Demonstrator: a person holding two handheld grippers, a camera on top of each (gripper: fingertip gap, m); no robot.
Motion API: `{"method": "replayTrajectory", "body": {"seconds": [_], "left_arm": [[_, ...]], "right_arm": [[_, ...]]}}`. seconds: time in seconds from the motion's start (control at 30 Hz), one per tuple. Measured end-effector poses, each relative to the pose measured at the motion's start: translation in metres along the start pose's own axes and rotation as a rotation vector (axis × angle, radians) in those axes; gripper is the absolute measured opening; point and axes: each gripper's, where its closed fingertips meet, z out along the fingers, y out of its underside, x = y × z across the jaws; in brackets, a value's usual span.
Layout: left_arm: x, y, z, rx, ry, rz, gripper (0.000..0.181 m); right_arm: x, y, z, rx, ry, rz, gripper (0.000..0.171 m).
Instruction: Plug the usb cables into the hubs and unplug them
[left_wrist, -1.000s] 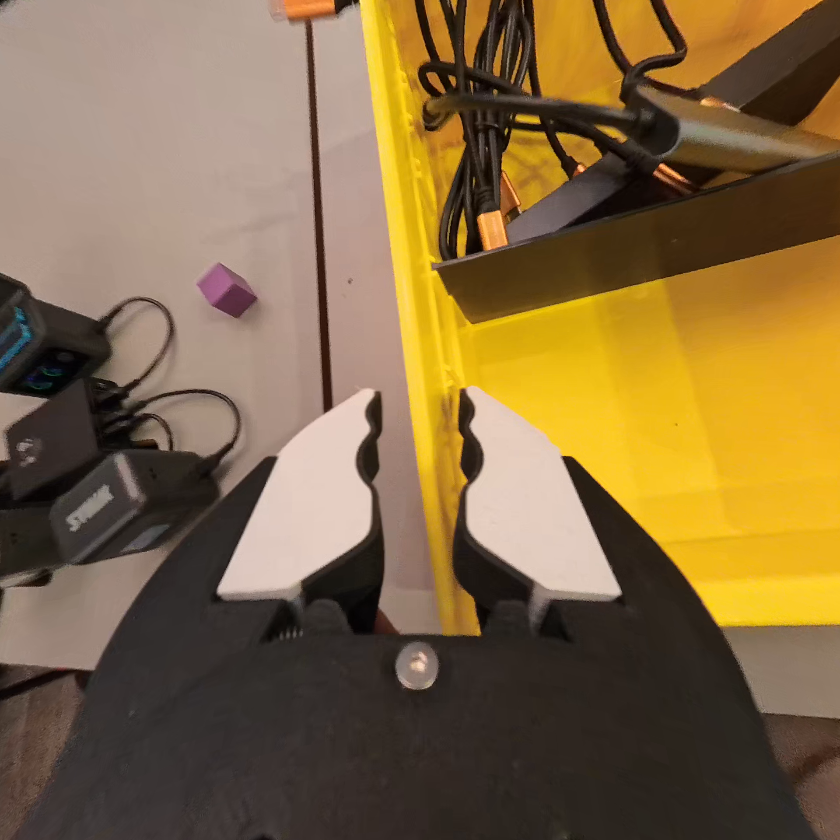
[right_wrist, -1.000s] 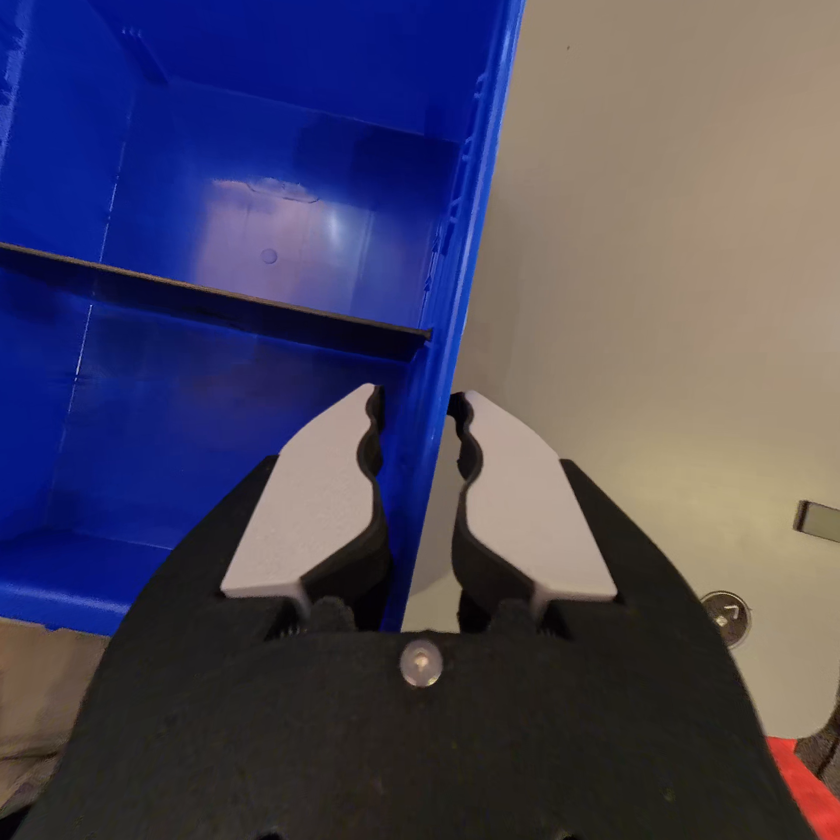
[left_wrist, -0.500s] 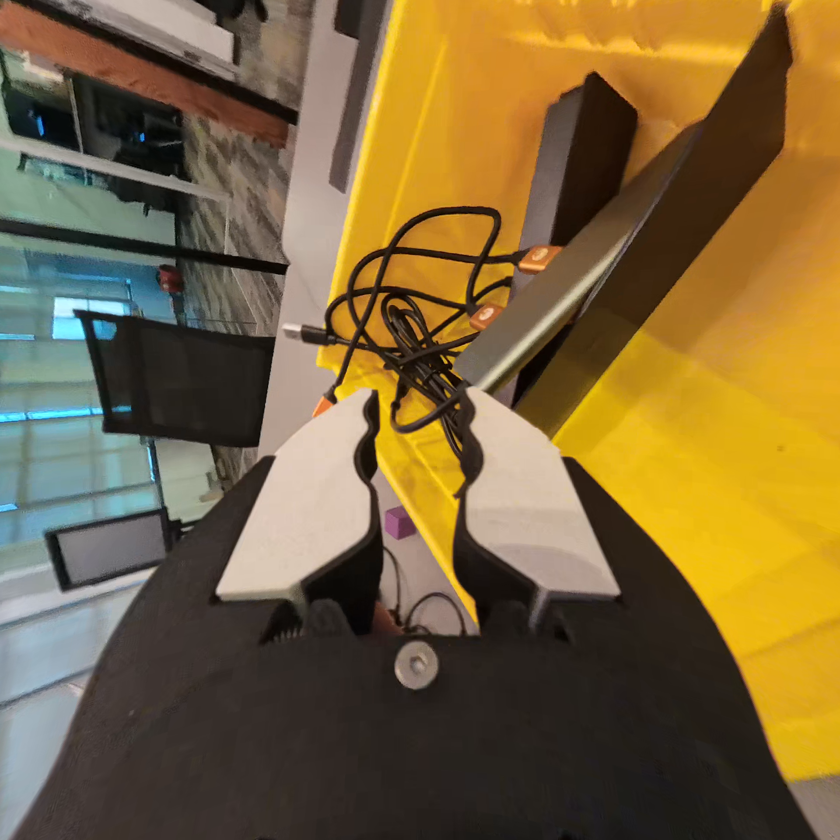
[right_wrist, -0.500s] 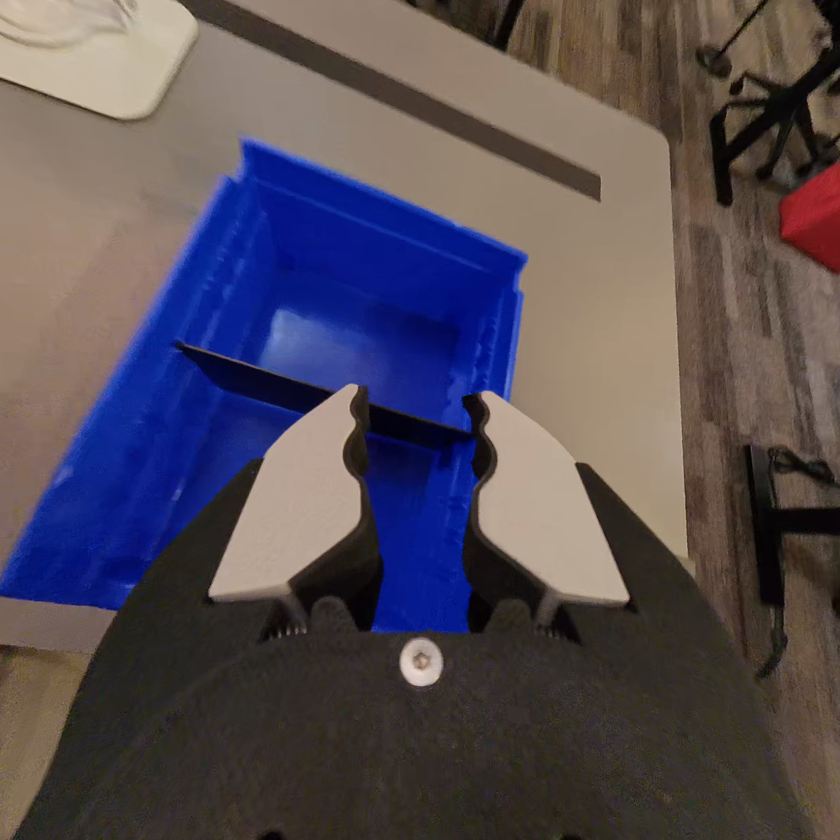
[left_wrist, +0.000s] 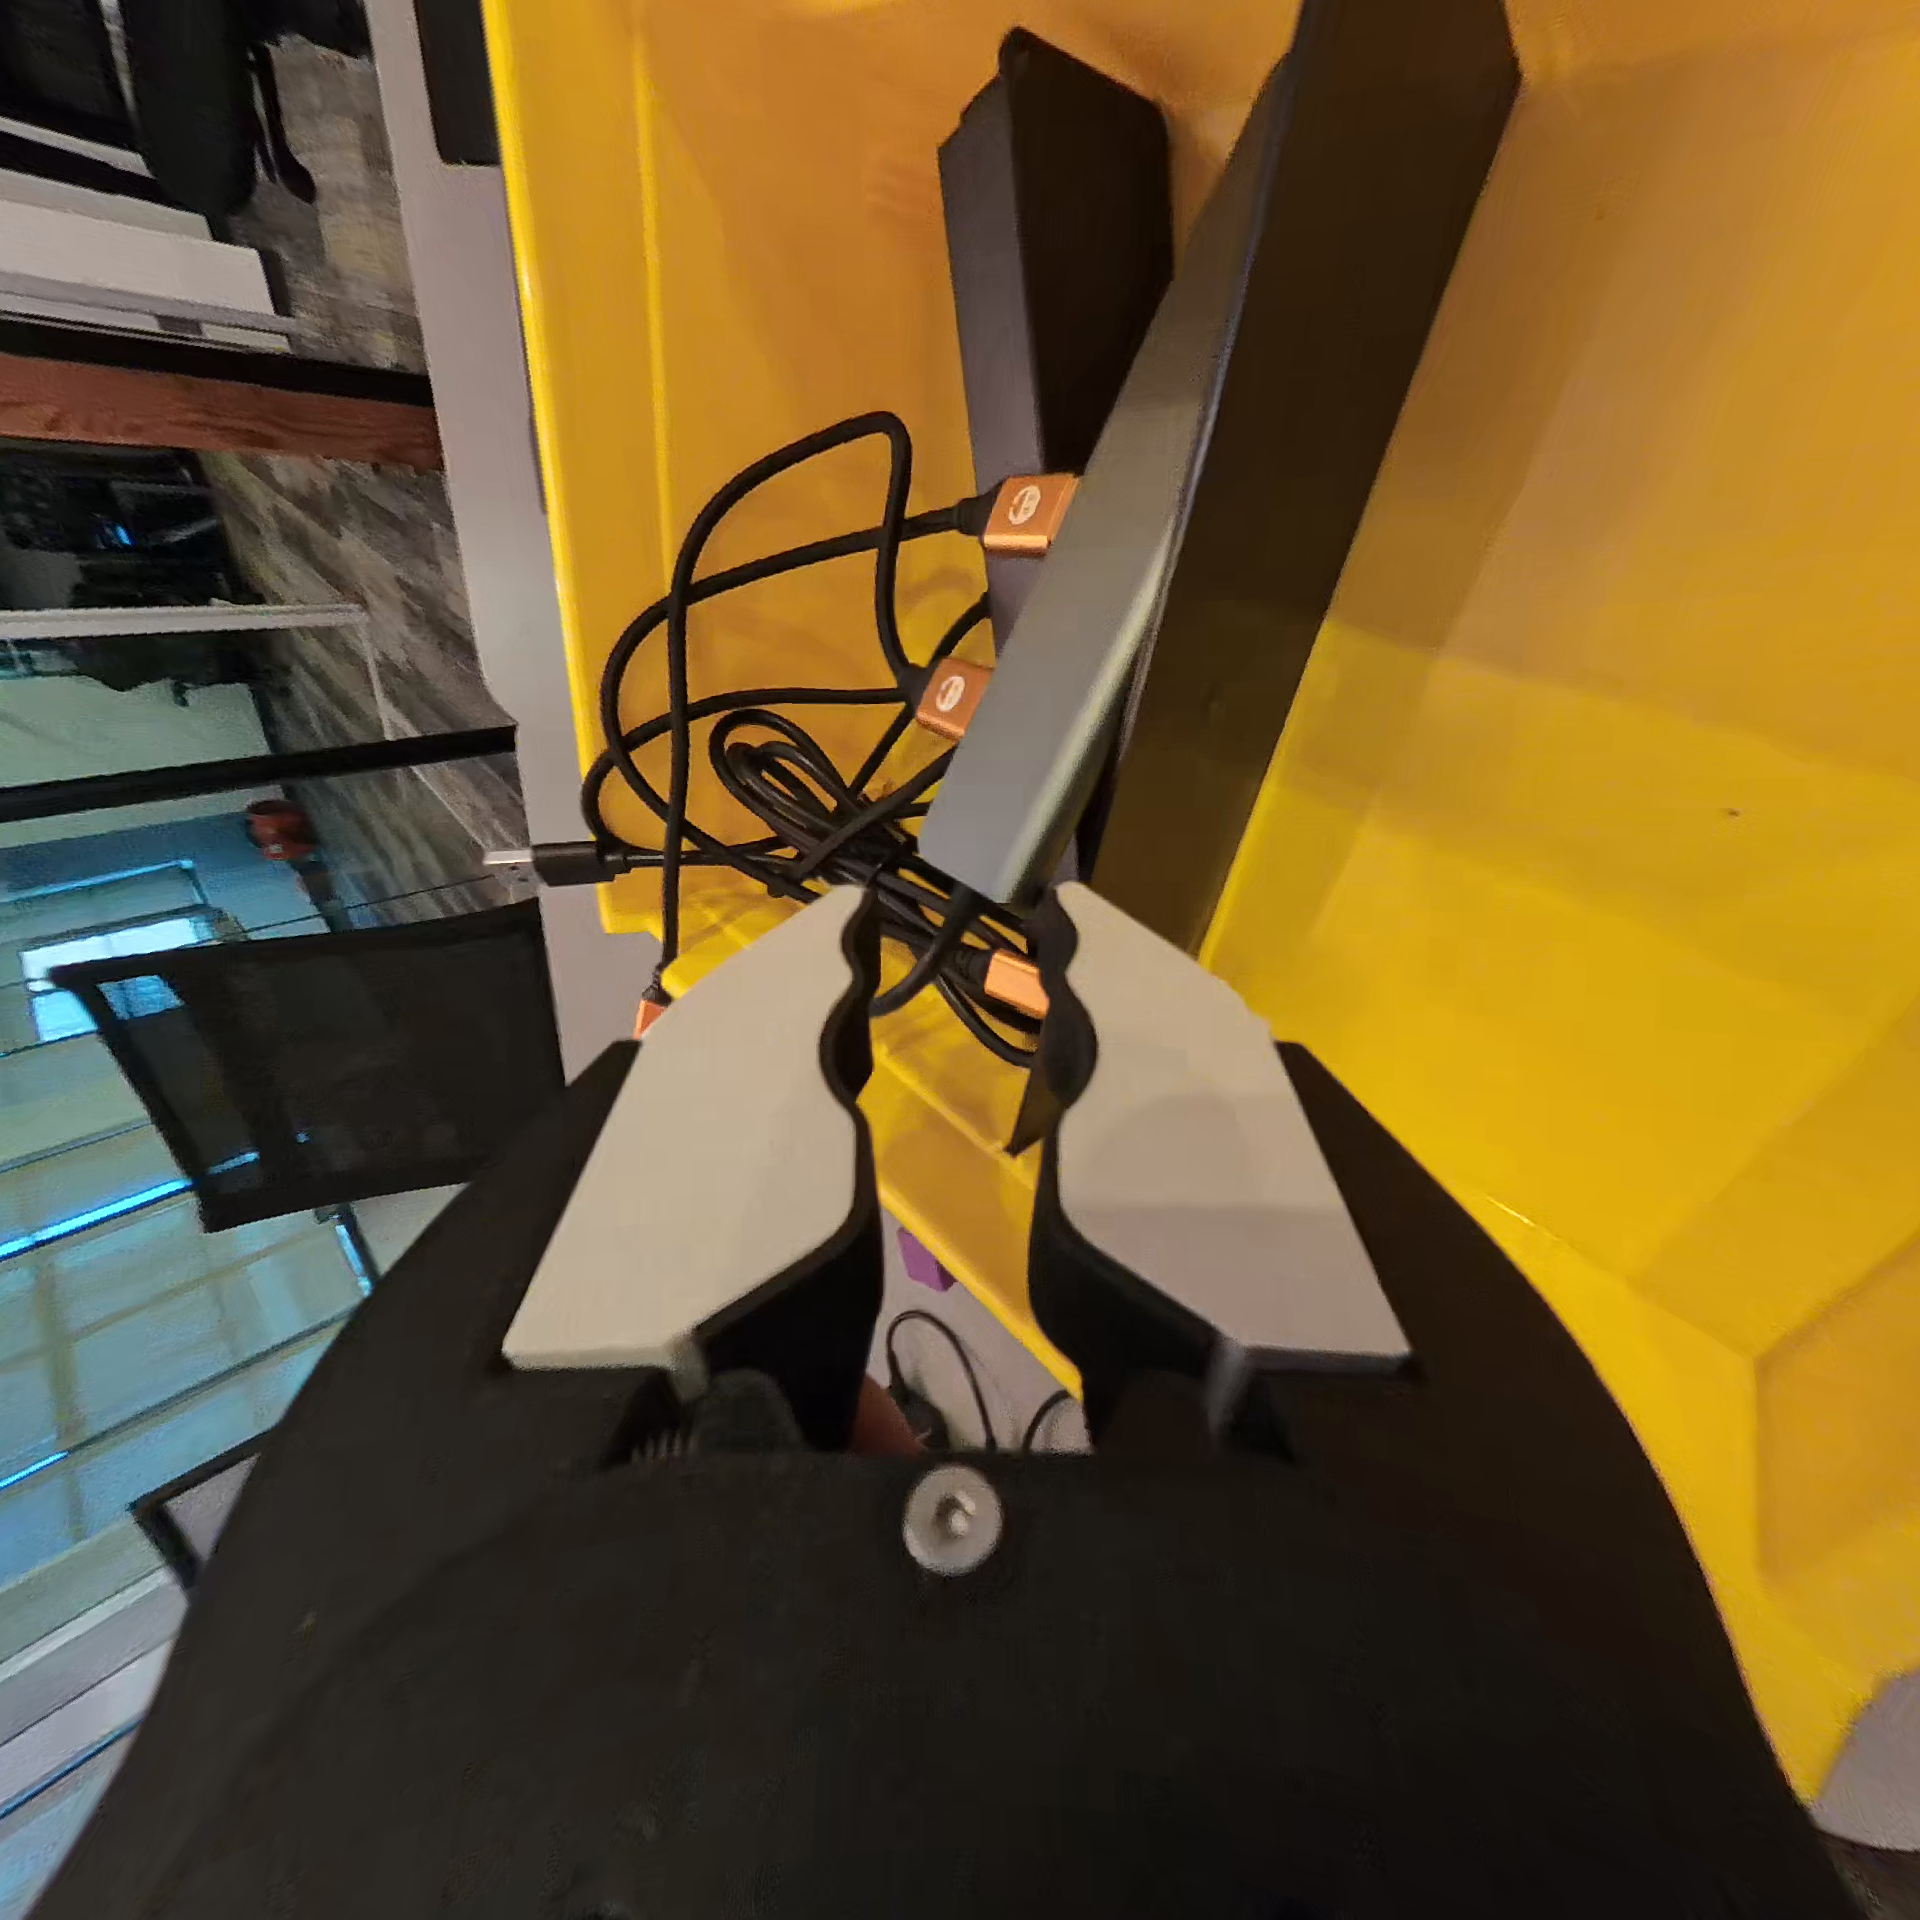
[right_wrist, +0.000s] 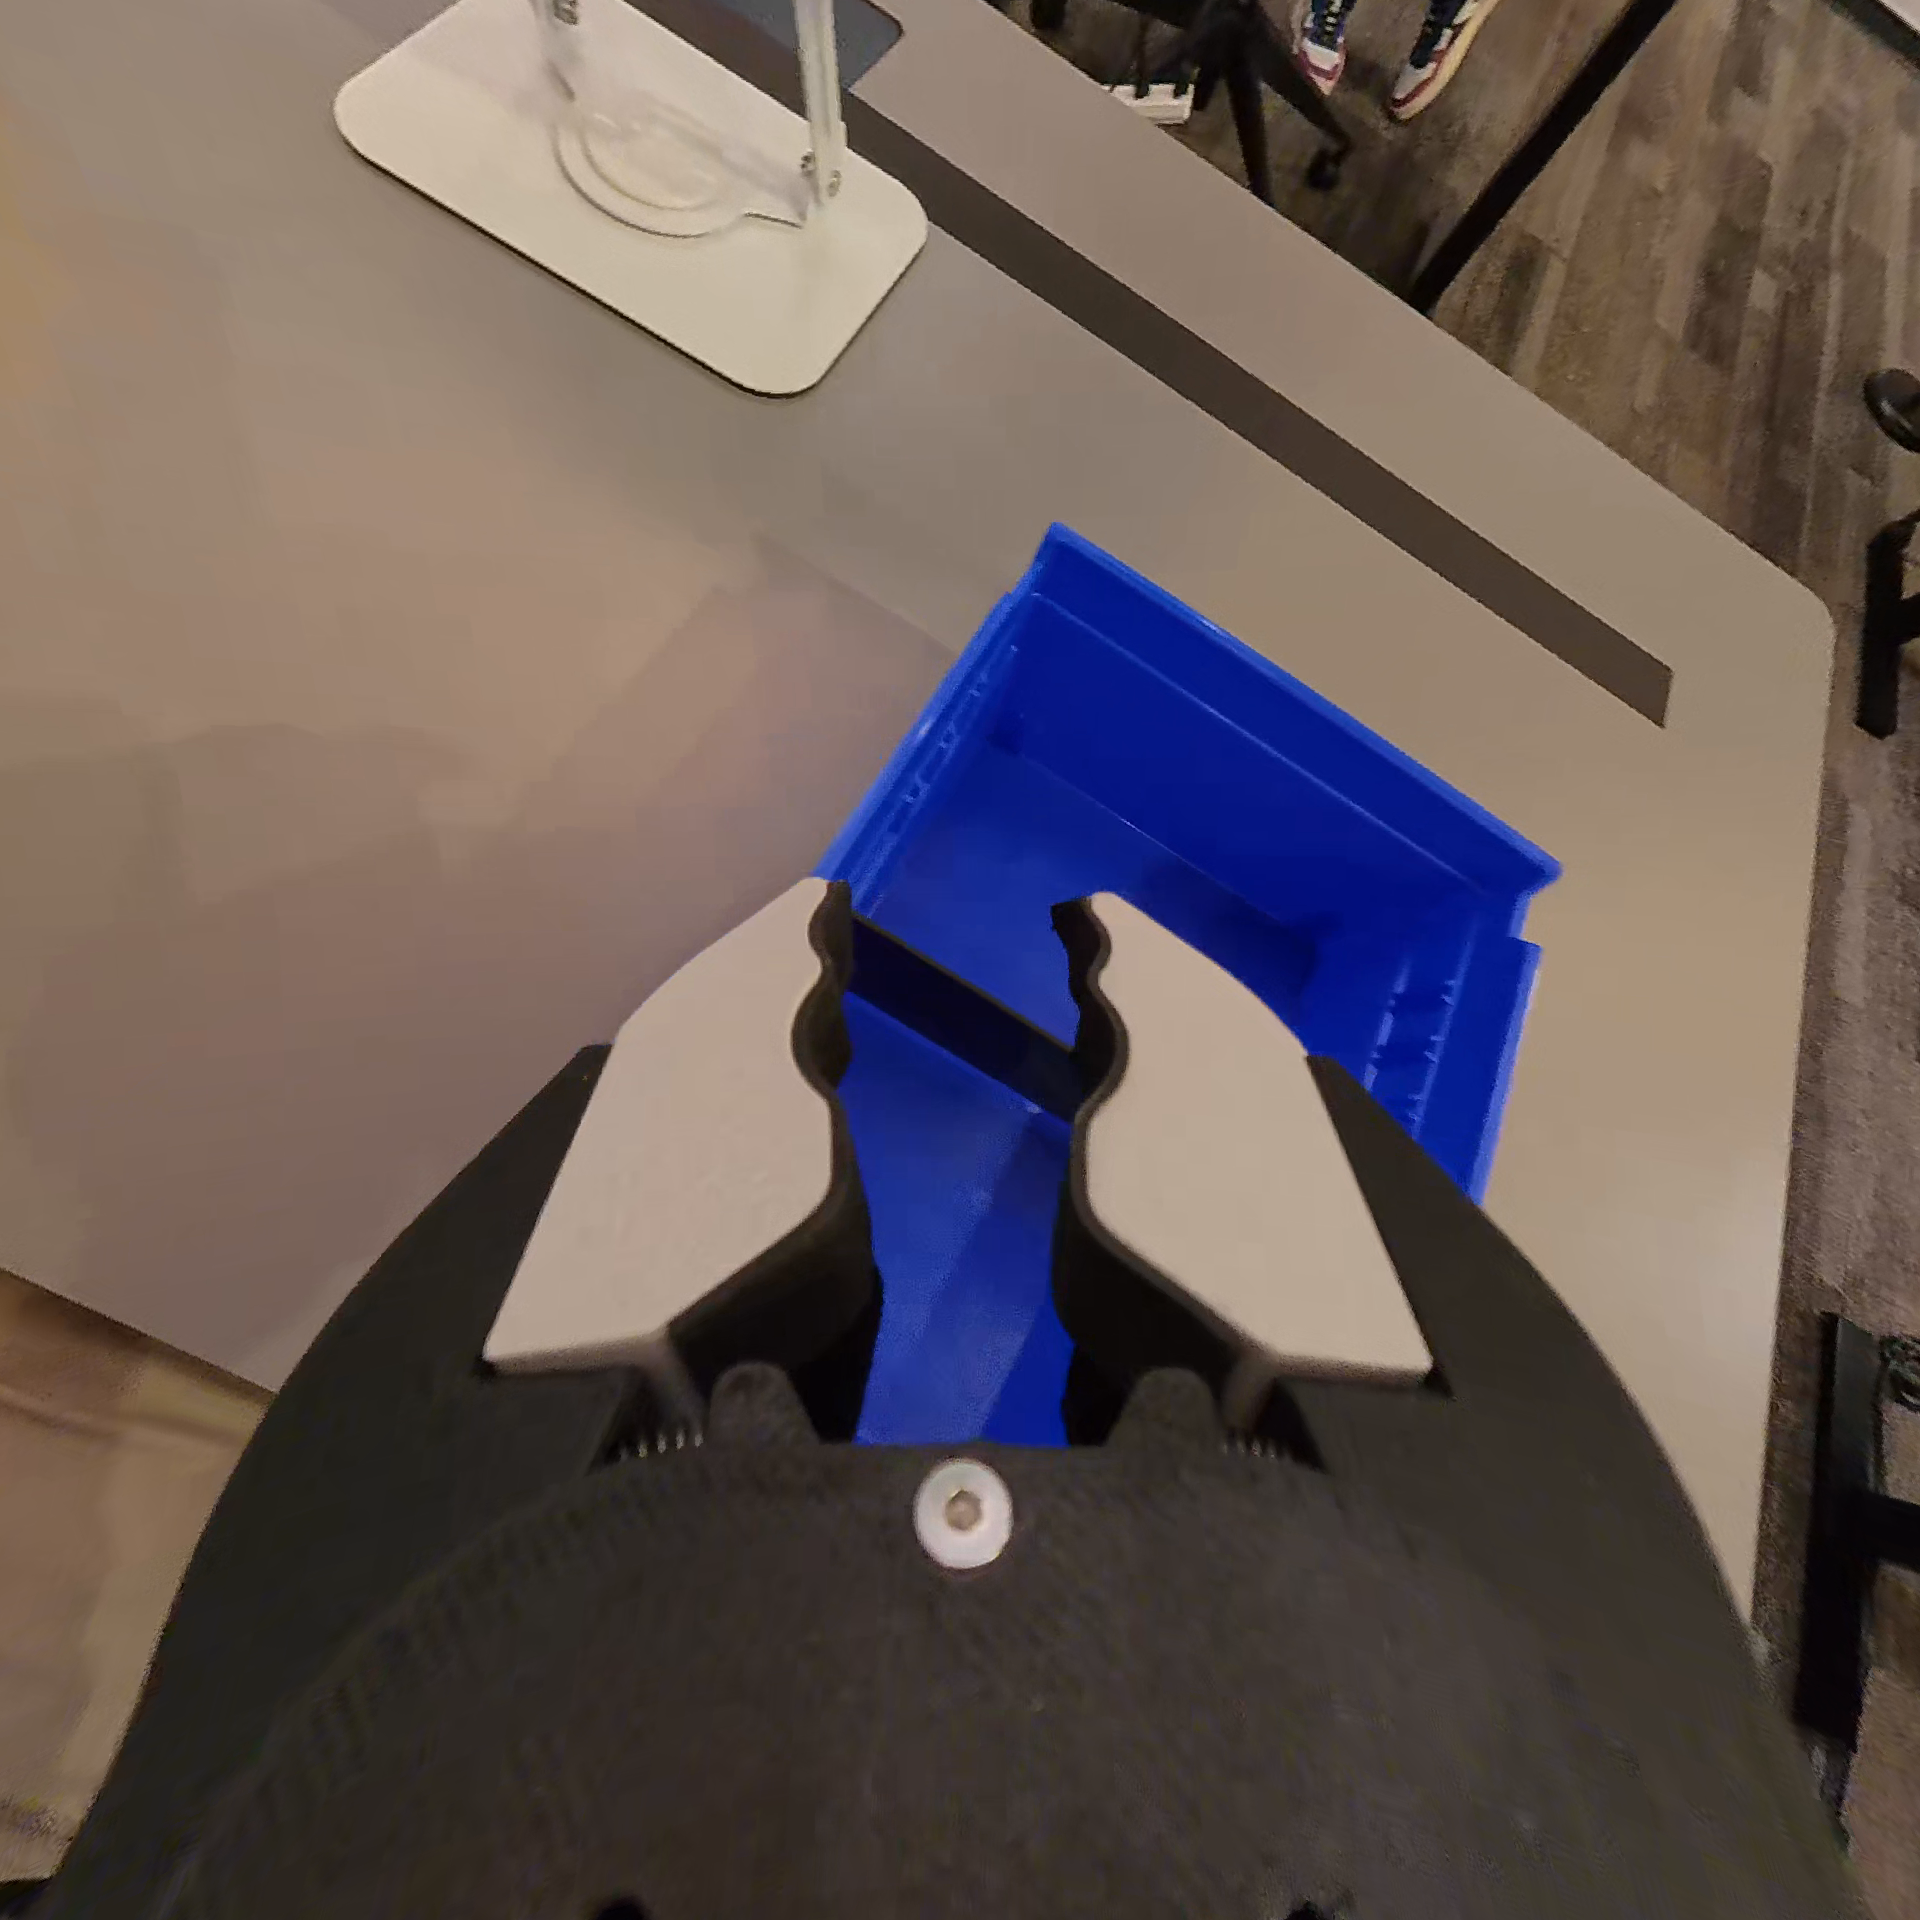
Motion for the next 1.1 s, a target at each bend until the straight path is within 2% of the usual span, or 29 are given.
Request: {"method": "replayTrajectory", "body": {"seconds": [0.13, 0.3, 0.87, 1.1], "left_arm": [[0.004, 0.001, 0.005, 0.003, 0.050, 0.007, 0.020], [0.003, 0.001, 0.007, 0.026, 0.060, 0.004, 0.018], [-0.029, -0.015, -0.021, 0.154, -0.112, -0.093, 0.009], [-0.048, -0.031, -0.050, 0.218, -0.260, -0.148, 0.008]], "right_arm": [[-0.017, -0.004, 0.006, 0.006, -0.041, -0.020, 0.039], [-0.028, -0.006, 0.010, 0.009, -0.064, -0.038, 0.038], [-0.058, -0.014, 0.016, 0.031, -0.155, -0.049, 0.038], [-0.096, -0.026, 0.021, 0.065, -0.298, -0.028, 0.043]]}}
